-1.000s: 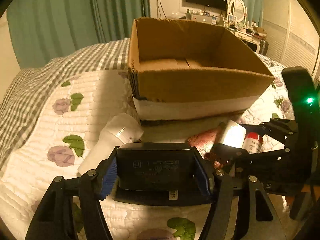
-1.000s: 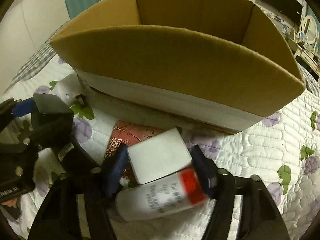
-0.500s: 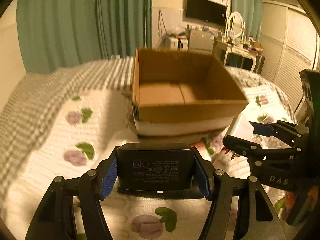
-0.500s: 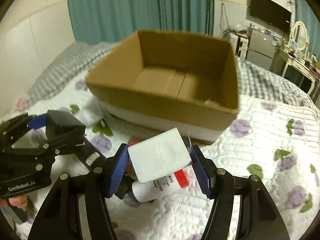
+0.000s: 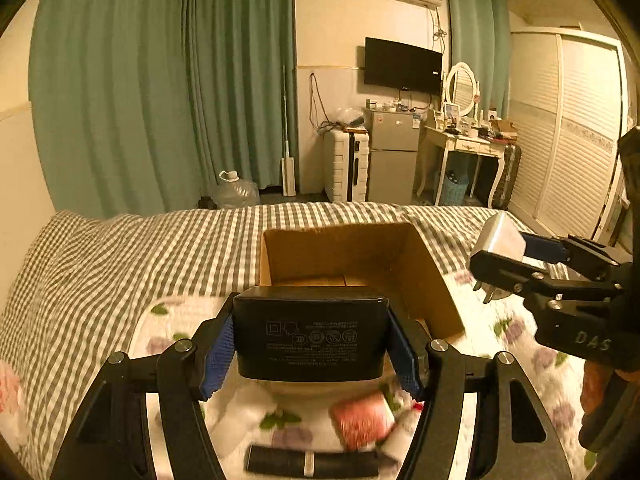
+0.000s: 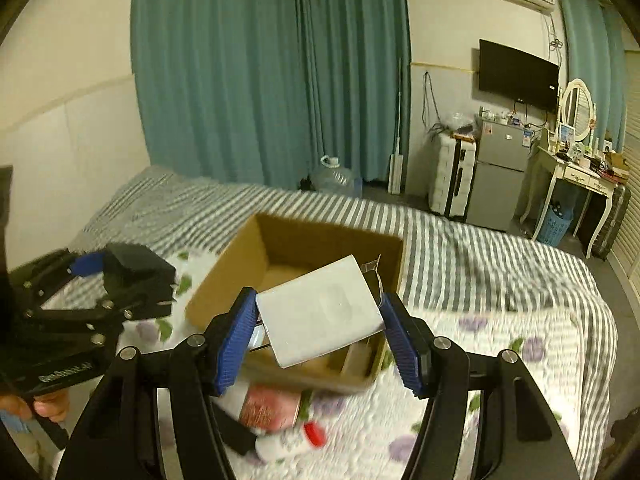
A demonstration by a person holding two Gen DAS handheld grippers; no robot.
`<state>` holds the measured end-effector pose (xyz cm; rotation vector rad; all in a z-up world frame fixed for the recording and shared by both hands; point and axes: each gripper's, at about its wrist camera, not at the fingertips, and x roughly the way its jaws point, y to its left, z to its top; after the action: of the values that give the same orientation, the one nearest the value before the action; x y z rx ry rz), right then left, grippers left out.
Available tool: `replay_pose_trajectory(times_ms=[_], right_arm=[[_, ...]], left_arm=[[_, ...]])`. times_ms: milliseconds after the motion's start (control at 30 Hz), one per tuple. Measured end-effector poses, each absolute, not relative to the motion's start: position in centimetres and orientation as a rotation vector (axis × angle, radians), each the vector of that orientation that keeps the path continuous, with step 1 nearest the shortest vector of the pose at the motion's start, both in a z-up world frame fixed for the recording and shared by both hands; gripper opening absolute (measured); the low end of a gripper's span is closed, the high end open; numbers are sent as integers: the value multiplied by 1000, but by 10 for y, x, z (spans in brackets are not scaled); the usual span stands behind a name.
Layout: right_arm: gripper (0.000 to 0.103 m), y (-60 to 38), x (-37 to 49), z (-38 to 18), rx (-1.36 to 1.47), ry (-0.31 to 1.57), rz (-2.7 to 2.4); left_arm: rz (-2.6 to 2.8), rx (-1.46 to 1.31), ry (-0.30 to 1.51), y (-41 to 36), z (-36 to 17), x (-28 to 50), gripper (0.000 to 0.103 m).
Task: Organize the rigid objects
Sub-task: 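Lower both held items into the box and open both tools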
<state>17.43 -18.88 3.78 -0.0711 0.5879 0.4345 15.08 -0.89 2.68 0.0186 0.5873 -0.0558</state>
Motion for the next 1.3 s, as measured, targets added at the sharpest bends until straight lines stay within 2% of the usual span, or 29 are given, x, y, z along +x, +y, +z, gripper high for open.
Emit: replay_pose_trajectory(times_ms=[133, 300, 600, 700, 767, 833, 1167, 1300], right_arm=[[62, -186, 208, 37, -75, 582, 432], [62, -180, 259, 12, -65, 613, 418], [63, -168, 321, -43, -63, 681, 407], [67, -171, 328, -45, -36, 686, 396], [78, -176, 325, -40, -19, 673, 400], [81, -181, 320, -32, -6, 656, 387], [84, -210, 223, 47, -25, 594, 312], [84, -215, 182, 63, -59, 605, 299]], left_arm=[[-45, 25, 602, -5, 15, 196, 68], [-53, 54, 624, -3, -14, 238, 68], [-85, 109, 672, -10, -68, 267, 68], [-107, 83, 688, -9, -66, 269, 70], [-94, 75, 623, -9, -57, 260, 70], [-88, 78, 603, -9, -42, 250, 71], [-74, 114, 574, -13, 20, 167, 71], [-63, 106, 581, -3, 25, 131, 71]])
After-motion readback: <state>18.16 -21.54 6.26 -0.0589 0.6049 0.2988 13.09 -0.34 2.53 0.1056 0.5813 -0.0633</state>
